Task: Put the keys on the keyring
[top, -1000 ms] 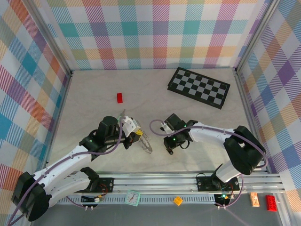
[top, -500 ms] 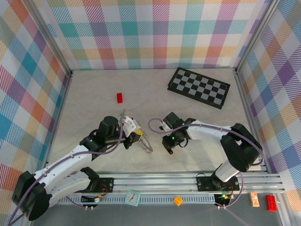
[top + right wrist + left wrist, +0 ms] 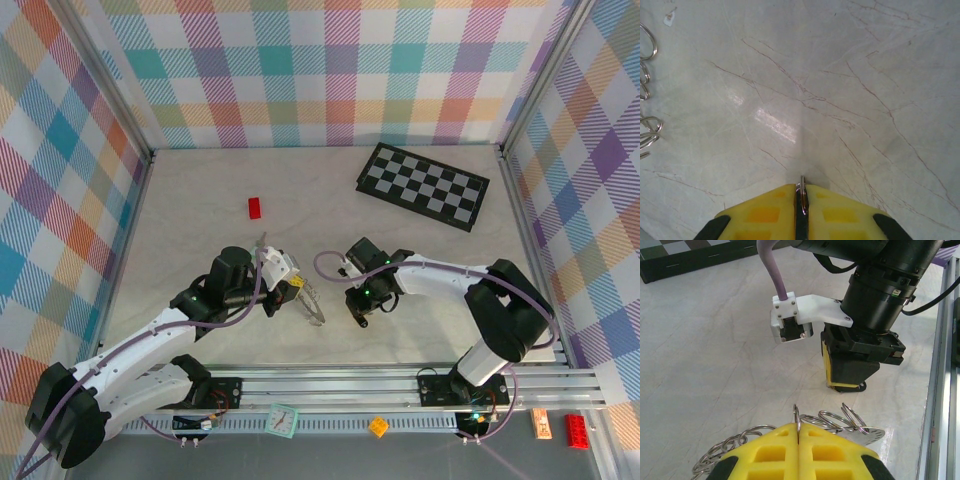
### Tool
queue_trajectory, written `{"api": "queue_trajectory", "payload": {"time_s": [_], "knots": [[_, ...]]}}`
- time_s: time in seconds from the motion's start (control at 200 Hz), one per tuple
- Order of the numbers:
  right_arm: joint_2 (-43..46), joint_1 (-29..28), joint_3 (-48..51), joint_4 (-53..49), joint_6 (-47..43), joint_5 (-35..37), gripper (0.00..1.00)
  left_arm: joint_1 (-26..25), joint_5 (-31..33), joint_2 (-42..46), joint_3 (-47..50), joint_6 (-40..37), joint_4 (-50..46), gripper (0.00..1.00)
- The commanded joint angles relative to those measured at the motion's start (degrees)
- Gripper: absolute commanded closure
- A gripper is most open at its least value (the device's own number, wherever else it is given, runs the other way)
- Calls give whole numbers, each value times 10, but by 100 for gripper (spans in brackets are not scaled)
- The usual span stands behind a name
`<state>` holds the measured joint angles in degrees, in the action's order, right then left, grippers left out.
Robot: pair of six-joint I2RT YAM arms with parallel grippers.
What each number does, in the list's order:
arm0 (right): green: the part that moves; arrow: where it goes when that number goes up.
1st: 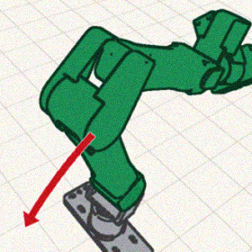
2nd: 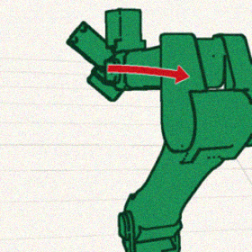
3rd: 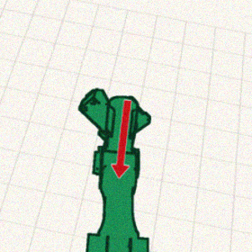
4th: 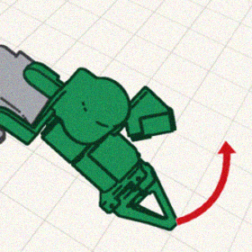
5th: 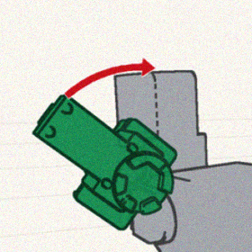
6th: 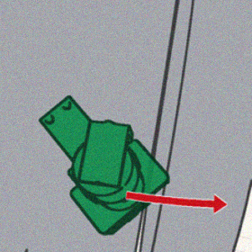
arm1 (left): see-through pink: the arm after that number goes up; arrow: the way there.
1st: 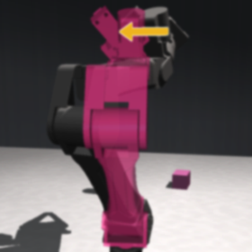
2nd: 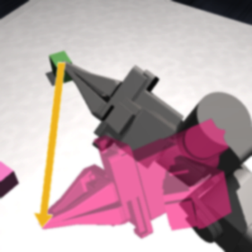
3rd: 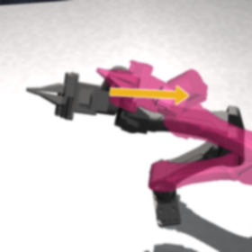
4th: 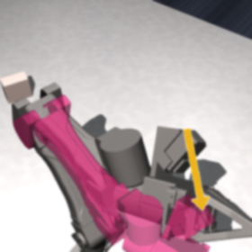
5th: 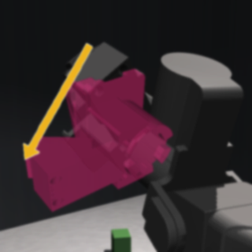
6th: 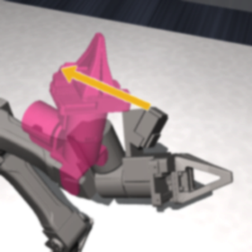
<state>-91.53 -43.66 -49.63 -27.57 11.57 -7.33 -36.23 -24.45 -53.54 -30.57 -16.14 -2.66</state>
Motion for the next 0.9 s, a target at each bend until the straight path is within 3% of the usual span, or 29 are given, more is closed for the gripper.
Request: {"api": "queue_trajectory", "payload": {"time_s": [0.0, 0.245, 0.635, 0.895], "knots": [[-13, 4, -15, -15, -4, 1, 86, -1, -10, 3, -4, -8, 21, 100], [-16, 6, -19, -17, -9, 0, 86, -1, -10, 4, -5, -9, 21, 100], [-3, 11, -13, -16, -15, -5, 100, -2, -9, 4, -5, -11, 19, 100], [114, 12, 34, 49, -23, -38, 100, -2, -13, 1, -5, 0, 20, 100]]}}
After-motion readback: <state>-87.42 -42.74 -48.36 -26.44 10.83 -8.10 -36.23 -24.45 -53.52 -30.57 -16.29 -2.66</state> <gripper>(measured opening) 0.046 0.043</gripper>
